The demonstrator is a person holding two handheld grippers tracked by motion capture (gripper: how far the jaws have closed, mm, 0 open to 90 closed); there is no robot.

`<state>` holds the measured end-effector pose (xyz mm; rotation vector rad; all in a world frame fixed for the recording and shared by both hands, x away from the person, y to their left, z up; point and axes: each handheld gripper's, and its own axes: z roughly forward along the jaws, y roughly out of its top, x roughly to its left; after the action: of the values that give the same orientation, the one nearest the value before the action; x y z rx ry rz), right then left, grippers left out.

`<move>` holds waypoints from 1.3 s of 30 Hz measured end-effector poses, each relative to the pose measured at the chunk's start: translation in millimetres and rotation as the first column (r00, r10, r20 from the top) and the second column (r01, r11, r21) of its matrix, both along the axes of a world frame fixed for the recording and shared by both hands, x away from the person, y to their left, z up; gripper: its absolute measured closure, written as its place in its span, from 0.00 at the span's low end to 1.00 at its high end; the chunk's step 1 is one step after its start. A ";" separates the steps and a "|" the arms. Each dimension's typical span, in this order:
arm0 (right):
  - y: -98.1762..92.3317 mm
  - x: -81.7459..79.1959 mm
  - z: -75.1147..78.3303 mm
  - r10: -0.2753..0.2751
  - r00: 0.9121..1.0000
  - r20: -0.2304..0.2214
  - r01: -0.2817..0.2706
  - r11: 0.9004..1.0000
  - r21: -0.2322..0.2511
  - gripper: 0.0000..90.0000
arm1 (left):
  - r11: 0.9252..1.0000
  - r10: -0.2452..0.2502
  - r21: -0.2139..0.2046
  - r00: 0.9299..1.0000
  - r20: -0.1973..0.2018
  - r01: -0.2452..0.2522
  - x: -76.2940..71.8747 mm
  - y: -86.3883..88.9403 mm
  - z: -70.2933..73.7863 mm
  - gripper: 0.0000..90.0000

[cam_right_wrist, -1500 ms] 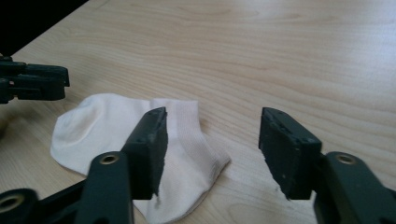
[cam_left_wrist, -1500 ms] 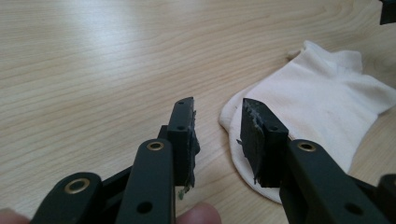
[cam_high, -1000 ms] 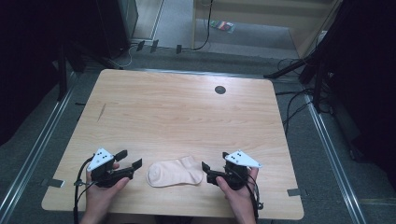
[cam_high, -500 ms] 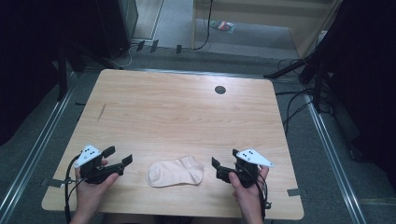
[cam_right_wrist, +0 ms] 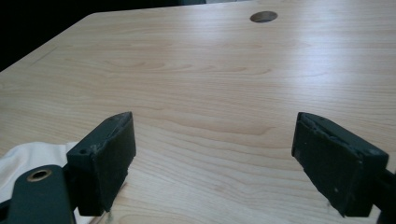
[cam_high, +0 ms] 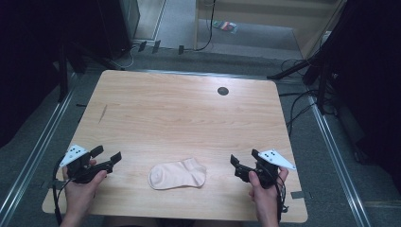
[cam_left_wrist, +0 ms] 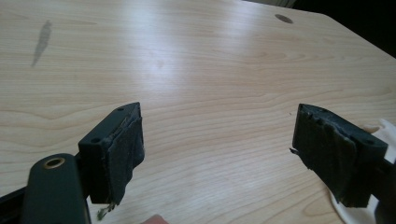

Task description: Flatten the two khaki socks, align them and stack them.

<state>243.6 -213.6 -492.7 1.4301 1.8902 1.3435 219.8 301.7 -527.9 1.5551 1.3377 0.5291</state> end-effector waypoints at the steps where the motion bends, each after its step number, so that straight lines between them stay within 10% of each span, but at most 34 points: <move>1: -2.6 0.3 0.1 -0.004 1.000 0.002 0.004 1.000 0.001 0.15 | 1.000 0.006 -0.003 1.000 0.000 -0.006 0.1 2.1 -0.1 0.19; 39: -93.8 -0.4 -42.7 -0.219 0.972 0.081 0.221 0.975 -0.015 0.16 | 0.993 0.091 0.077 0.996 0.024 -0.092 5.6 53.1 -21.0 0.16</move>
<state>243.2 -307.4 -535.3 1.5024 1.6382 1.2478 225.5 354.8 -548.9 1.5525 1.3922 0.6597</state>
